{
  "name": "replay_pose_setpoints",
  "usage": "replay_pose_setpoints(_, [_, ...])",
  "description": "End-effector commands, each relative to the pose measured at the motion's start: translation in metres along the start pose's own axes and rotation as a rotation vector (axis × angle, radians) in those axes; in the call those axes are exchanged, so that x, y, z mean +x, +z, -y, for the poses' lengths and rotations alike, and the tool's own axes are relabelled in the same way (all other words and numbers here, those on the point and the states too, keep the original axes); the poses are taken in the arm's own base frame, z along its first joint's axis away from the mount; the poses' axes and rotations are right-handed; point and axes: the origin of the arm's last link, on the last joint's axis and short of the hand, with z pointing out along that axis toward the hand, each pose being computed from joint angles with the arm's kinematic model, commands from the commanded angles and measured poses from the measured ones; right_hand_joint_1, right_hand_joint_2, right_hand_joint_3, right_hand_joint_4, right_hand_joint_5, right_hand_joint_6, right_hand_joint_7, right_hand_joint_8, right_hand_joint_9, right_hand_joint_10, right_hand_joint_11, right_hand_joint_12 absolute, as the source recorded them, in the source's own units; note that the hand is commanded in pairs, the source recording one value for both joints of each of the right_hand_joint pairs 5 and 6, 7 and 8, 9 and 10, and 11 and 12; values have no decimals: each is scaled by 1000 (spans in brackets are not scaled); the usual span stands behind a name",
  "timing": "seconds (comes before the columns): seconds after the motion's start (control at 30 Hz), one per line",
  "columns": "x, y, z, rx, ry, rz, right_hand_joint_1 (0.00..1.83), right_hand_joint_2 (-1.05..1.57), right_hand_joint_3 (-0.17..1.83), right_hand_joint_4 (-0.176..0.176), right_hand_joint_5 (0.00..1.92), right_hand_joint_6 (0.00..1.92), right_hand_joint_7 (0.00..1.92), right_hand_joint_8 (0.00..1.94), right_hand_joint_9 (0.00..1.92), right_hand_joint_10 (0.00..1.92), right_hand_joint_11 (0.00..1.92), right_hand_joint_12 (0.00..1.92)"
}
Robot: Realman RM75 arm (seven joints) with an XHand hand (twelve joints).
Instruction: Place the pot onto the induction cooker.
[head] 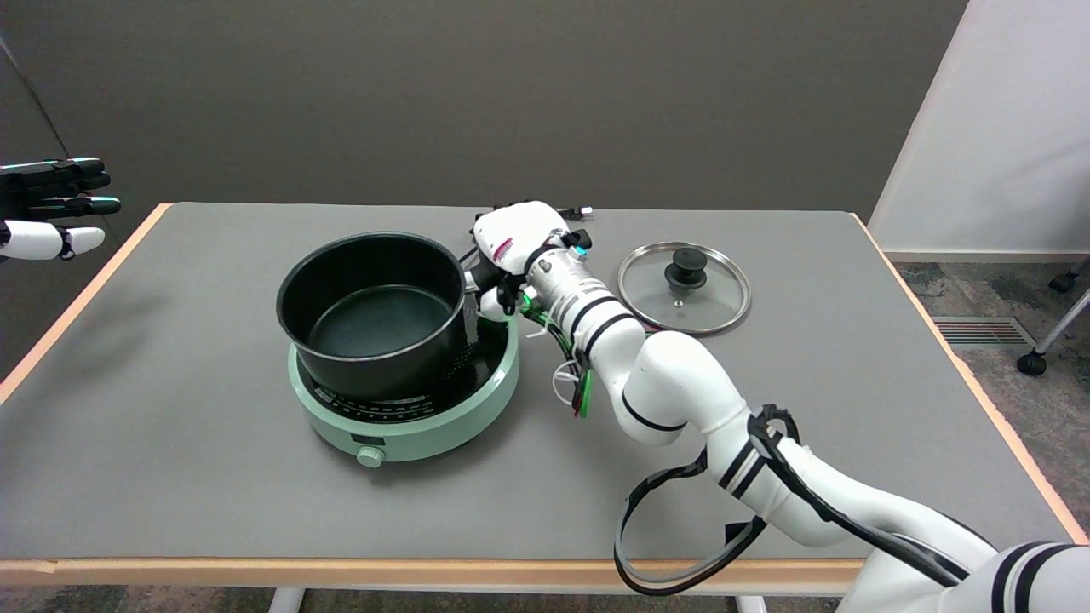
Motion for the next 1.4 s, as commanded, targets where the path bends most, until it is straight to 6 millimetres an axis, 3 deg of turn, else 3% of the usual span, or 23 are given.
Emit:
replay_pose_setpoints(0.03, [4, -1, -2, -5, -9, -13, 1062, 475, 1427, 1, 1098, 1098, 1098, 1098, 1098, 1098, 1098, 1098])
replay_pose_setpoints(0.23, [5, -2, -3, -5, -16, -18, 1063, 245, 1812, 21, 977, 977, 977, 977, 977, 977, 977, 977])
replay_pose_setpoints(0.67, [26, -5, -10, -19, -73, -87, 1064, -264, 1833, 31, 787, 787, 787, 787, 787, 787, 787, 787])
replay_pose_setpoints(0.8, [32, -10, -15, -34, -85, -111, 1127, -610, 1833, 24, 361, 361, 361, 361, 361, 361, 361, 361])
replay_pose_setpoints(0.87, [36, -13, -19, -42, -86, -124, 1142, -600, 1833, 11, 198, 198, 198, 198, 198, 198, 198, 198])
replay_pose_setpoints(0.9, [37, -15, -20, -47, -93, -131, 1141, -575, 1815, 7, 180, 180, 180, 180, 180, 180, 180, 180])
replay_pose_setpoints(0.97, [40, -20, -24, -61, -102, -144, 1135, -506, 1559, -1, 141, 141, 141, 141, 141, 141, 141, 141])
replay_pose_setpoints(1.1, [45, -33, -30, -93, -133, -177, 1127, -490, 1384, -14, 90, 90, 90, 90, 90, 90, 90, 90])
replay_pose_setpoints(1.4, [62, -72, -45, -185, -191, -258, 1103, -463, 1205, -21, 28, 28, 28, 28, 28, 28, 28, 28])
